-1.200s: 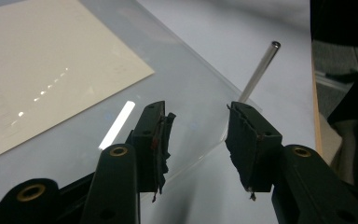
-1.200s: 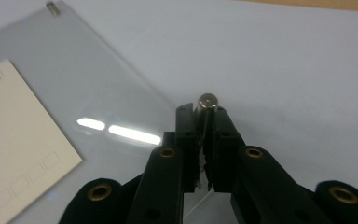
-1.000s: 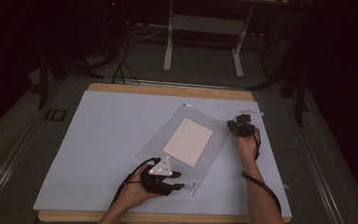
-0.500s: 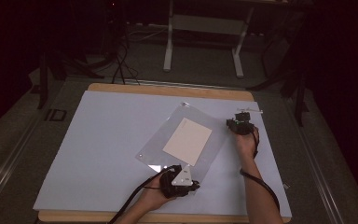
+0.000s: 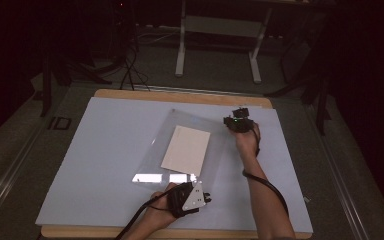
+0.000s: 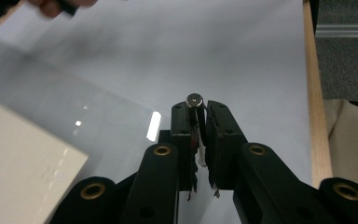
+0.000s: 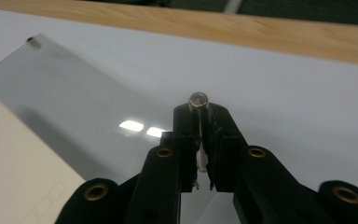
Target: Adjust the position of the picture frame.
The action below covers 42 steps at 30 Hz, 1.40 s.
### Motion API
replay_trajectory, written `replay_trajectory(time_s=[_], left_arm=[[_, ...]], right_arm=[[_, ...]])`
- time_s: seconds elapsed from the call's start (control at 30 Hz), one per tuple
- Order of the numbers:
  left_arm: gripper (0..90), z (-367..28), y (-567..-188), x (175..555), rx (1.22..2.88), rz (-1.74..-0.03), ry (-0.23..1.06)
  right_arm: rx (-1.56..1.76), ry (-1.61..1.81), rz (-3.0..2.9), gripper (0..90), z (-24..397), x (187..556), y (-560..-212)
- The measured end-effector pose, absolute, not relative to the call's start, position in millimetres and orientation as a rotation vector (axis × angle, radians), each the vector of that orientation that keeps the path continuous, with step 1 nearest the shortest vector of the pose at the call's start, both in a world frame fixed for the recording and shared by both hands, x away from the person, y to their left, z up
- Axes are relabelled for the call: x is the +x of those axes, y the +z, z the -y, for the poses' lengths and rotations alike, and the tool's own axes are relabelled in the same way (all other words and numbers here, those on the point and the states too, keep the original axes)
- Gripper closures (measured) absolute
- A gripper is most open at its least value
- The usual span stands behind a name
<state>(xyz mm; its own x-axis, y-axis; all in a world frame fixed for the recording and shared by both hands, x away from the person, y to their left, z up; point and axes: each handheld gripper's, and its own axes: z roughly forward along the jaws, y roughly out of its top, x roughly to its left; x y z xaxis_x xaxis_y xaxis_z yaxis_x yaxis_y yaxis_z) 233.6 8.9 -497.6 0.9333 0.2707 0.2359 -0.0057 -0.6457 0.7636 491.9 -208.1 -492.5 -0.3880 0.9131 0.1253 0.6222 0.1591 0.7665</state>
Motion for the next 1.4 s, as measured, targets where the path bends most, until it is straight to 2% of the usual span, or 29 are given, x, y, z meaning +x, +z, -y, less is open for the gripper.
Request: replay_trajectory(time_s=[0.3, 0.47, 0.6, 0.67, 0.8, 1.0, 1.23, 1.4], left_arm=[[80.4, -5, -492, 229, 2.209, -0.162, 0.422], [81.4, 8, -511, 236, 2.254, -0.161, 0.379], [81.8, 12, -521, 240, 2.251, -0.172, 0.356], [79.9, 11, -522, 239, 2.259, -0.168, 0.37], [67.1, -3, -524, 244, 2.255, -0.196, 0.29], [60.1, -34, -517, 255, 2.165, -0.284, 0.167], [58.5, -58, -511, 283, 2.127, -0.487, 0.225], [56.8, -72, -509, 311, 2.084, -0.637, 0.211]], right_arm=[[1.245, 1.051, -2.266, 83.1, 103, 501, -486], [1.252, 1.049, -2.329, 83.6, 79, 500, -504], [1.329, 1.059, -2.329, 80.7, 82, 503, -517], [1.283, 1.038, -2.372, 70.6, 85, 500, -518], [1.167, 1.01, -2.402, 63.5, 98, 487, -515], [1.087, 1.007, -2.418, 61.0, 131, 464, -511], [1.018, 1.085, -2.45, 60.7, 168, 424, -511], [0.983, 1.094, -2.476, 60.6, 187, 402, -512]])
